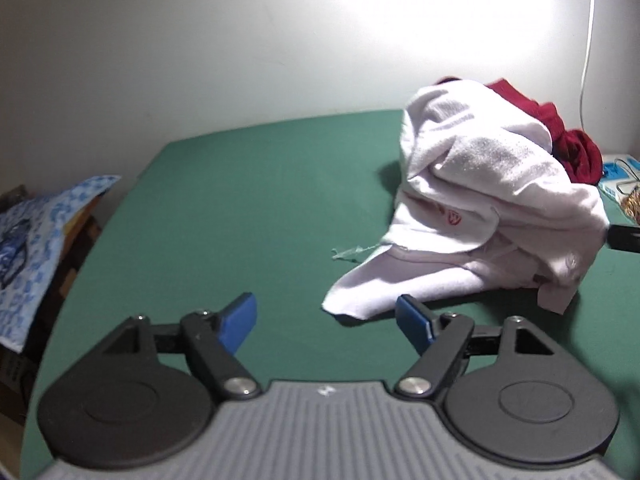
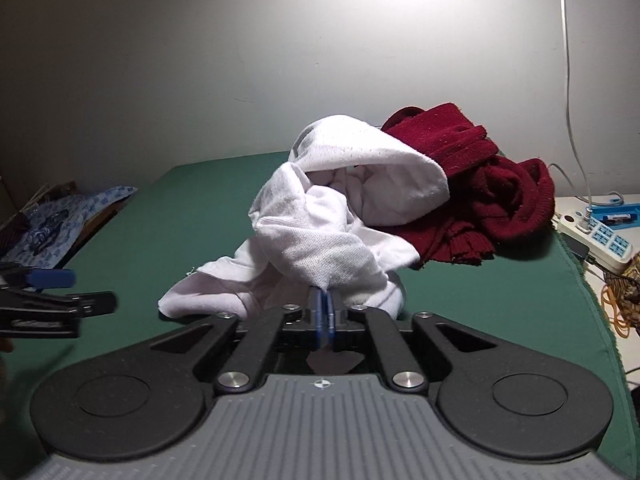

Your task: Fold clothes

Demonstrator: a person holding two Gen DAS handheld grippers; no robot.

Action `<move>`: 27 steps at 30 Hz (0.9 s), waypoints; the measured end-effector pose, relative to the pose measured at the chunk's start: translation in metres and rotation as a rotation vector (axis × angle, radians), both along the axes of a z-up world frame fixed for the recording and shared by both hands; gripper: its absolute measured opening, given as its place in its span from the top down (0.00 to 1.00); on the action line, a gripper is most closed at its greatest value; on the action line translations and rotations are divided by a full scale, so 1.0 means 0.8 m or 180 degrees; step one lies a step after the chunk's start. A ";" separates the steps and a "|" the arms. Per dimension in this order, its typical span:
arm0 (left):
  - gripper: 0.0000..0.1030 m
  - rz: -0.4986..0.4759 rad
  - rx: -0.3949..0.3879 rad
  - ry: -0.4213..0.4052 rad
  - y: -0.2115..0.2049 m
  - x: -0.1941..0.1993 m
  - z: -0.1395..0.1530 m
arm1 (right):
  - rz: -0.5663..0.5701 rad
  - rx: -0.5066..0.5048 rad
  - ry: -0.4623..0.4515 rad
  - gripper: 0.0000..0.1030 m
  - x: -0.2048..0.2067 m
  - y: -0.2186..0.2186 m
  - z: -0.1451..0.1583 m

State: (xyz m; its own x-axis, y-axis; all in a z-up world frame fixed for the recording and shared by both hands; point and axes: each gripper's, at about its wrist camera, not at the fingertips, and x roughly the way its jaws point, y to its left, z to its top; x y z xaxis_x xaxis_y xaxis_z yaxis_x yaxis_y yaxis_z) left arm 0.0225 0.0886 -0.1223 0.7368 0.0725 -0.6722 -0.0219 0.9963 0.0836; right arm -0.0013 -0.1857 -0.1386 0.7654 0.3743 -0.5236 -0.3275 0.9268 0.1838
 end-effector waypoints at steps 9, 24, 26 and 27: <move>0.22 -0.0491 -0.0017 0.0234 -0.021 0.053 -0.051 | -0.0455 -0.0945 -0.0101 0.42 -0.058 0.014 -0.016; 0.62 -0.0479 -0.0117 0.0131 -0.001 0.071 -0.064 | -0.0473 -0.0727 0.0488 0.70 0.040 0.068 -0.085; 1.00 -0.0429 -0.0072 0.0092 -0.003 0.068 -0.059 | -0.0397 -0.0777 0.0437 0.77 0.042 0.074 -0.085; 1.00 -0.0404 -0.0050 0.0072 -0.005 0.066 -0.056 | -0.0344 -0.0791 0.0423 0.82 0.041 0.076 -0.082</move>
State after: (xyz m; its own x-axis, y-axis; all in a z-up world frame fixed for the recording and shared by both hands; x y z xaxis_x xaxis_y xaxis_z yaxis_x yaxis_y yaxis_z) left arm 0.0754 0.0849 -0.1669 0.7240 -0.0309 -0.6891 0.1061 0.9921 0.0670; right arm 0.0315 -0.1250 -0.2043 0.7124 0.1420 -0.6872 -0.2126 0.9770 -0.0185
